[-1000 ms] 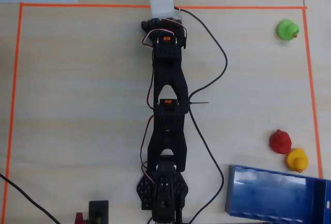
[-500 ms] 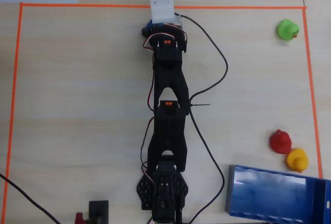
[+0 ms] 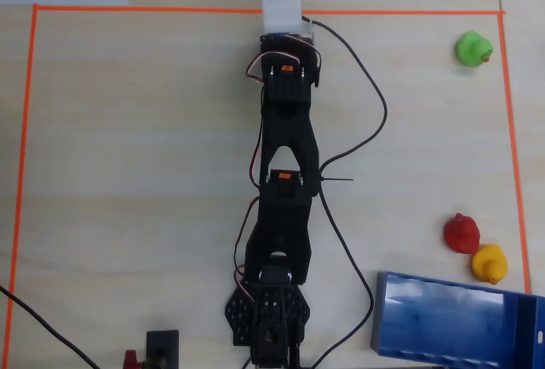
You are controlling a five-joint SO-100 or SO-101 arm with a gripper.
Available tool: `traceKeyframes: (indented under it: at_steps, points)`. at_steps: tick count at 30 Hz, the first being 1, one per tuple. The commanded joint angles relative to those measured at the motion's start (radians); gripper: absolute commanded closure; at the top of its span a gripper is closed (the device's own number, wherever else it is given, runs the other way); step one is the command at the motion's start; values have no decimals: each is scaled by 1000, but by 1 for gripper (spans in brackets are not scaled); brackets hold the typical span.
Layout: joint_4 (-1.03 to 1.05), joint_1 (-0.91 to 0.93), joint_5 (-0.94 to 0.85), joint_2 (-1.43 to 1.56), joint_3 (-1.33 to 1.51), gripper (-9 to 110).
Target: Grasp blue duck and put it into box.
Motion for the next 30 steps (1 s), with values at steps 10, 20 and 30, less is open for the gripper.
traceKeyframes:
  at_steps: [10,20,30]
  points:
    - [557,472,147,471,-146,101]
    - [537,1195,-17,799,181,101]
    - [583,1499,-109,1233,678,101]
